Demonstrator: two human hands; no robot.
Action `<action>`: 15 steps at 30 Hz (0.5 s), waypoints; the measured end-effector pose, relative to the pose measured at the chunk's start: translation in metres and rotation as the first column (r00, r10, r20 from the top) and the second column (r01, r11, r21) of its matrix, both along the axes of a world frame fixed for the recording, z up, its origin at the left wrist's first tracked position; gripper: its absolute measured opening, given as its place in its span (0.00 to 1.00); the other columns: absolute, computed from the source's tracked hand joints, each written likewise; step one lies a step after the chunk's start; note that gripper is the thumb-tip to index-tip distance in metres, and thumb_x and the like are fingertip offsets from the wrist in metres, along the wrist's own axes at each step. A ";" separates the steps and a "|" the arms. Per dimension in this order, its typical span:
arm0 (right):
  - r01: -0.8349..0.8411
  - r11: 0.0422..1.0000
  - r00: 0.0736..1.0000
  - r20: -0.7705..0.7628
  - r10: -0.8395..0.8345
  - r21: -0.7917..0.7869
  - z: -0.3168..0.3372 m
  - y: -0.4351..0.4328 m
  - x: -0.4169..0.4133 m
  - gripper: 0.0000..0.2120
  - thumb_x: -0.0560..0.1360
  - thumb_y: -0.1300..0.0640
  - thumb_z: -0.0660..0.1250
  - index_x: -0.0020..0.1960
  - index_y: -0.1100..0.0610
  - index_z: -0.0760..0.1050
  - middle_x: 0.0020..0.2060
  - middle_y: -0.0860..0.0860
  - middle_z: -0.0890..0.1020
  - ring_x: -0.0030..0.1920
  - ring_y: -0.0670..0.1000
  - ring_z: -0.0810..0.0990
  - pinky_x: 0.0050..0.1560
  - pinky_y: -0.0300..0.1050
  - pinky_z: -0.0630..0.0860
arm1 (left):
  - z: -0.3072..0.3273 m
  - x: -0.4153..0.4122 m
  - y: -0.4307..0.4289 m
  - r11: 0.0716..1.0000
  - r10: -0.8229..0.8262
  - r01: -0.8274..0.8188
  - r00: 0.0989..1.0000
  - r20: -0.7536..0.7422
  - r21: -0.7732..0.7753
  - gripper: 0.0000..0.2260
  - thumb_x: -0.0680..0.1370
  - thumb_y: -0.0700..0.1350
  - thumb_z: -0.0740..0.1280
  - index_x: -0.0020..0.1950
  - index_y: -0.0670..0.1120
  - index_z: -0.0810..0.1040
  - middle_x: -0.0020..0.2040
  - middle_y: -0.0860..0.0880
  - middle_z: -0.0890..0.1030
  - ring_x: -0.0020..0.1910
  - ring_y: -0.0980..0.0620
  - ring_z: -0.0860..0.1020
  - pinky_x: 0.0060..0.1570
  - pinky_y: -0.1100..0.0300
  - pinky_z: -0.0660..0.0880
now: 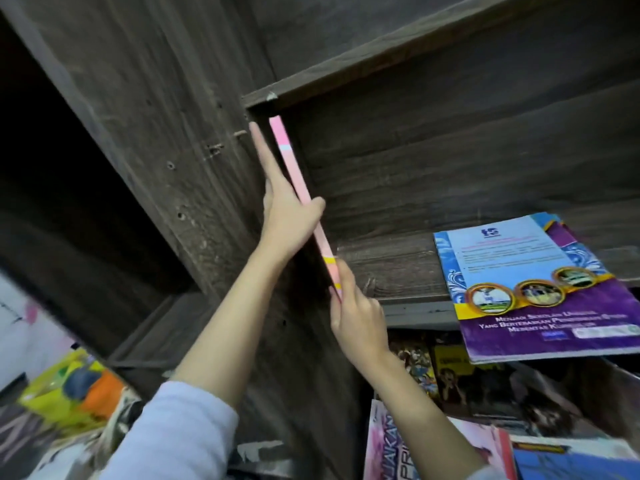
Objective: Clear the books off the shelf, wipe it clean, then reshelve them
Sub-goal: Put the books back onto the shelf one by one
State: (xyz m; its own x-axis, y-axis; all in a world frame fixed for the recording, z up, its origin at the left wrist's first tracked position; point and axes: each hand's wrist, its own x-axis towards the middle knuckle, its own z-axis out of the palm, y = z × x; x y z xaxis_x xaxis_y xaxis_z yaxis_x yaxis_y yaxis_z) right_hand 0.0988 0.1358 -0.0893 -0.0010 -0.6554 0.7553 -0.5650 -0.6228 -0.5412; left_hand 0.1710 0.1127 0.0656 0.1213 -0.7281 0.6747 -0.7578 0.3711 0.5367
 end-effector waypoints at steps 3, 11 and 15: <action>0.010 0.995 0.997 -0.078 -0.003 0.096 -0.010 -0.004 0.014 0.33 0.65 0.63 0.73 0.67 0.58 0.63 0.34 0.57 0.83 0.21 0.59 0.77 0.16 0.44 0.66 | 0.002 0.012 0.002 0.998 -0.015 0.029 0.976 0.219 -0.061 0.53 0.67 0.34 0.69 0.74 0.55 0.32 0.78 0.45 0.46 0.75 0.55 0.49 0.69 0.63 0.55; -0.133 0.905 0.918 -0.295 0.266 0.404 -0.029 -0.036 0.022 0.34 0.80 0.58 0.53 0.76 0.56 0.33 0.77 0.55 0.53 0.57 0.64 0.77 0.51 0.53 0.72 | -0.034 0.019 0.003 0.999 0.033 -0.028 0.966 0.255 -0.021 0.45 0.72 0.30 0.61 0.74 0.53 0.32 0.76 0.52 0.36 0.55 0.52 0.74 0.34 0.58 0.75; -0.003 0.953 0.914 -0.385 0.125 0.303 -0.037 -0.044 0.036 0.43 0.72 0.59 0.67 0.76 0.63 0.42 0.75 0.59 0.59 0.47 0.59 0.83 0.38 0.46 0.76 | -0.041 0.021 0.001 0.991 0.071 -0.045 0.975 0.209 -0.126 0.43 0.70 0.26 0.59 0.76 0.43 0.36 0.76 0.43 0.38 0.68 0.73 0.44 0.45 0.75 0.67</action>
State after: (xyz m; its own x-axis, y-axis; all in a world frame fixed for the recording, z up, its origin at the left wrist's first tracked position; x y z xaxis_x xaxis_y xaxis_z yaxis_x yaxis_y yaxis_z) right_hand 0.1351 0.0923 -0.1260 0.3067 -0.8329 0.4606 -0.7337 -0.5152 -0.4429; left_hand 0.1921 0.1137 0.0249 0.0056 -0.6363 0.7714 -0.8717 0.3749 0.3156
